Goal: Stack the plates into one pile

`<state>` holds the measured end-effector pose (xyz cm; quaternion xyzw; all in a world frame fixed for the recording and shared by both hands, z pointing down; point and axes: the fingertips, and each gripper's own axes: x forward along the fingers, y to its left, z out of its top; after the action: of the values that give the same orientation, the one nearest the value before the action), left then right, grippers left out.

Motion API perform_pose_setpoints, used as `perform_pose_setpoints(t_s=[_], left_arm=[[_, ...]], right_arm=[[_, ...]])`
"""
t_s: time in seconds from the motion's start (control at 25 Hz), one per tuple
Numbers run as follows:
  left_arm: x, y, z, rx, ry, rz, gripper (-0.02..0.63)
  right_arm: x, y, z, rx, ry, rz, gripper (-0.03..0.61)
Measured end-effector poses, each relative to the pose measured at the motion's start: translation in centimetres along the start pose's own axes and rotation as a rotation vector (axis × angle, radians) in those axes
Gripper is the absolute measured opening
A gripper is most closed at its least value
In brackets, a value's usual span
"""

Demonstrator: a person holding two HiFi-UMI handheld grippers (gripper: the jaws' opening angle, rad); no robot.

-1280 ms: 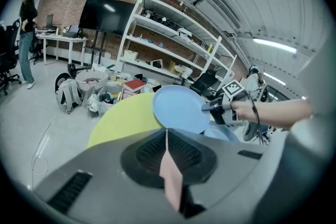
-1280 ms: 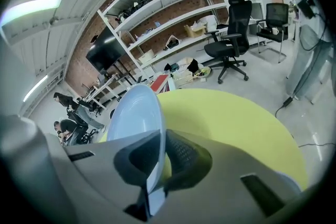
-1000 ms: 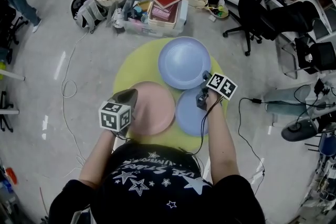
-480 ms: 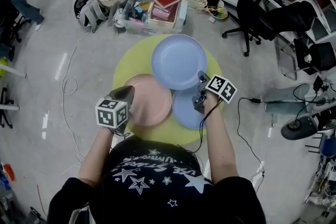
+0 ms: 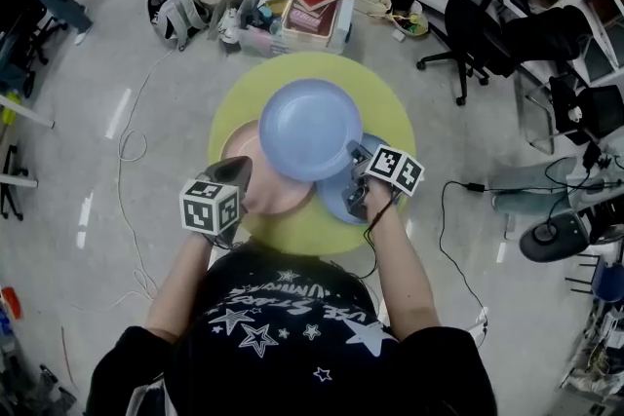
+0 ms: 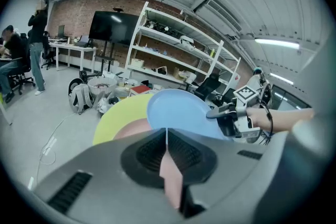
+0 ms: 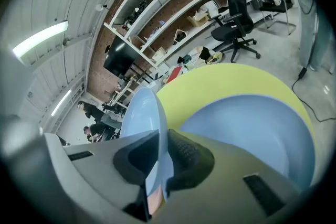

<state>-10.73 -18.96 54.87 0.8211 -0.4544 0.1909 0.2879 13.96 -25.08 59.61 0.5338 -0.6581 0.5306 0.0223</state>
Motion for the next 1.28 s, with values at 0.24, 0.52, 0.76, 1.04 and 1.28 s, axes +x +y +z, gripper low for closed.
perform_pose_setpoints(t_s=[0.24, 0.52, 0.76, 1.04, 1.28], left_arm=[[-1.6, -0.3, -1.5, -0.022, 0.0, 0.035, 0.023], [-3.2, -0.2, -3.3, -0.064, -0.008, 0.087, 0.023], [-4.3, 0.3, -4.3, -0.104, -0.023, 0.124, 0.023], [-5.4, 0.2, -5.3, -0.138, -0.025, 0.156, 0.023], [-5.8, 0.5, -5.7, -0.144, -0.033, 0.171, 0.023]], right_arm=[[0.2, 1.0, -3.5, -0.03, 0.085, 0.028, 0.043], [0.4, 2.0, -6.8, -0.071, 0.171, 0.053, 0.048], [0.8, 2.6, -8.8, -0.076, 0.214, 0.059, 0.052], [1.4, 2.8, -9.8, -0.097, 0.245, 0.039, 0.055], [2.2, 3.1, -10.5, -0.159, 0.243, 0.002, 0.054]])
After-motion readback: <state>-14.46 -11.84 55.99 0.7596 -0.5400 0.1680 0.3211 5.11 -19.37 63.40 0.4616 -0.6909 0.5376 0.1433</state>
